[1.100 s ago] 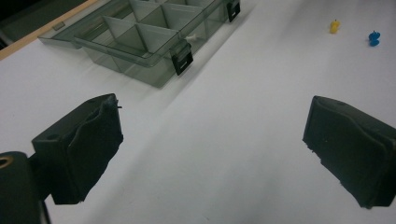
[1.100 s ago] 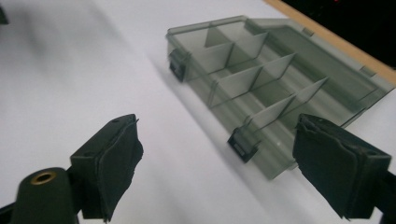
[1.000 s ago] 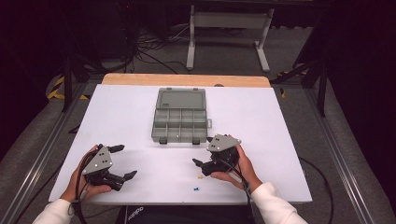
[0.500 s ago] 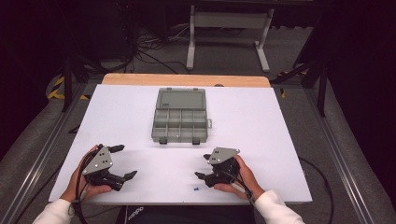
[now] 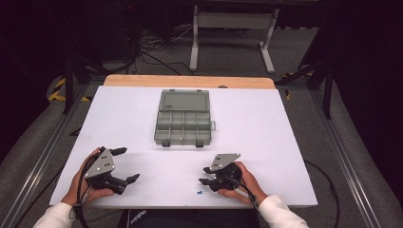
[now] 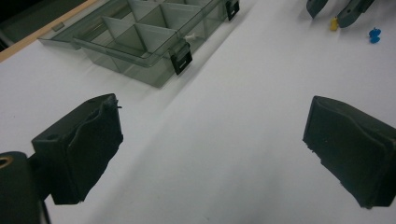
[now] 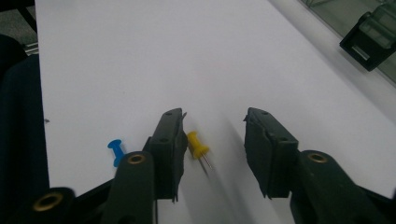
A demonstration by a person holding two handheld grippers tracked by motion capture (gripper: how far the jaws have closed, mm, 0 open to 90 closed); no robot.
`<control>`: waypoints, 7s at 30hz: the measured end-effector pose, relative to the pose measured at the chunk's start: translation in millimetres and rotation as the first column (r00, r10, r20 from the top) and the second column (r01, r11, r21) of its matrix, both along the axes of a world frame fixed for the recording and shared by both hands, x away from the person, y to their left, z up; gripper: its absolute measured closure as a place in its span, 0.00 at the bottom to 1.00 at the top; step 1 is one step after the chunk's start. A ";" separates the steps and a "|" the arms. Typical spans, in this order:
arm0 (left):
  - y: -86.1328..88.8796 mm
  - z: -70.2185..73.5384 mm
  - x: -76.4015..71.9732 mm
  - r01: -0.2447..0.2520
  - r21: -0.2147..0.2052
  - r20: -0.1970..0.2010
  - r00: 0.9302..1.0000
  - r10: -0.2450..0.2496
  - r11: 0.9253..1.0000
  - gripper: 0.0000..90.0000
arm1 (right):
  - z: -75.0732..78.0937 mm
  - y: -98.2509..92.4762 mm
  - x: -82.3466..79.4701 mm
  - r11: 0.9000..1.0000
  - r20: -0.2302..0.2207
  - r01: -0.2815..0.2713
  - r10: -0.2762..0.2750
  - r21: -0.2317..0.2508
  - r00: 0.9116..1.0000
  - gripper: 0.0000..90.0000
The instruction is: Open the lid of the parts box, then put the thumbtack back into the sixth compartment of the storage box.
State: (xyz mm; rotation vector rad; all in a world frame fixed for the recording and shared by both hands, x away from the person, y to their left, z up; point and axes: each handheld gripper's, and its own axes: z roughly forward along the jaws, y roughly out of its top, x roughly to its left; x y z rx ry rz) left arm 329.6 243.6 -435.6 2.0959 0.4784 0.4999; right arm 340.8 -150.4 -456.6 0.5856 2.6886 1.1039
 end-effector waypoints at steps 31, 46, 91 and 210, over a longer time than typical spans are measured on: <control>0.2 0.6 -0.3 -0.001 -0.002 0.004 1.000 0.001 1.000 0.06 | 2.8 -4.4 2.0 0.999 0.008 0.000 0.000 0.034 1.000 0.93; 0.3 0.7 -0.2 -0.005 -0.010 -0.002 1.000 0.005 1.000 0.06 | 13.5 -3.7 9.1 0.996 0.032 0.045 -0.048 0.074 0.998 0.93; 1.7 0.8 0.0 0.006 -0.015 -0.006 1.000 -0.006 1.000 0.05 | 54.7 48.9 59.2 0.982 0.144 0.071 -0.096 0.172 0.985 0.93; 7.6 3.2 -4.1 0.029 -0.040 -0.008 1.000 -0.029 0.999 0.05 | 33.5 89.9 118.8 0.974 0.105 0.217 -0.223 0.065 0.969 0.83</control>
